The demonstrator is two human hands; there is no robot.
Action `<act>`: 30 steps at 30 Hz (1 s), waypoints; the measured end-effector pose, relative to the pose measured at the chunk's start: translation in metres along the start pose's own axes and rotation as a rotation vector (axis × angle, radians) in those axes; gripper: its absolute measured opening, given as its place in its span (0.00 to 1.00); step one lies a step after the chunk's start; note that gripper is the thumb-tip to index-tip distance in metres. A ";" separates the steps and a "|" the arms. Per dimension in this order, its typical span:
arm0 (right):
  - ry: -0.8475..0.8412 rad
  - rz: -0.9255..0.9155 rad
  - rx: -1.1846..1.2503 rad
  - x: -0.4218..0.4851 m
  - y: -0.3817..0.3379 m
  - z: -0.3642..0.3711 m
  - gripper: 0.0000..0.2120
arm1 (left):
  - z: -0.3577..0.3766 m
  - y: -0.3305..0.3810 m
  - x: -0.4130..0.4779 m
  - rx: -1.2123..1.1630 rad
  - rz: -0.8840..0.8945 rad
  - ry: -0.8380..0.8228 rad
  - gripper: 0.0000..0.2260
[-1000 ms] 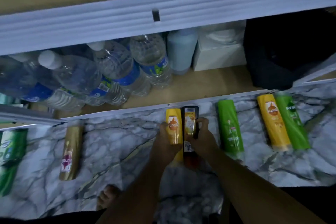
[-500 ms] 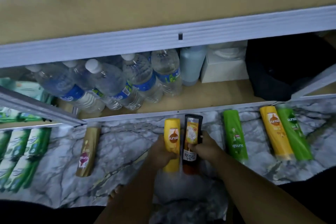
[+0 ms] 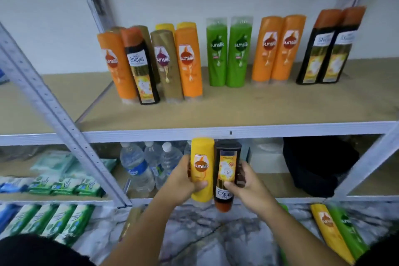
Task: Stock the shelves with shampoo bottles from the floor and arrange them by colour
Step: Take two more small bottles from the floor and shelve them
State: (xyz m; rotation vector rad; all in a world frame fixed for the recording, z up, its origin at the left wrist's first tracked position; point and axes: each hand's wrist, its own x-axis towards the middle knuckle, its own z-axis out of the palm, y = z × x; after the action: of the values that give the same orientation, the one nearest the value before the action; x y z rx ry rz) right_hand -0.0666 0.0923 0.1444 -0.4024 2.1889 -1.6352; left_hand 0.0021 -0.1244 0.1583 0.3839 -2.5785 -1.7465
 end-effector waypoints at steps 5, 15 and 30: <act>0.021 -0.260 -0.058 -0.002 -0.087 -0.035 0.27 | -0.027 0.081 -0.011 -0.114 0.177 0.102 0.28; 0.220 -0.524 0.001 0.042 -0.192 -0.091 0.26 | -0.039 0.205 0.033 -0.080 0.429 0.234 0.30; 0.139 -0.445 -0.050 0.126 -0.179 -0.108 0.28 | -0.008 0.186 0.119 0.056 0.407 0.425 0.31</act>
State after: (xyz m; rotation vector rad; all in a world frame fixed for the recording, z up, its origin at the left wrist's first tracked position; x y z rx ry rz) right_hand -0.2278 0.0781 0.3269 -0.8660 2.3676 -1.8795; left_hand -0.1487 -0.0904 0.3155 0.1845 -2.2109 -1.2962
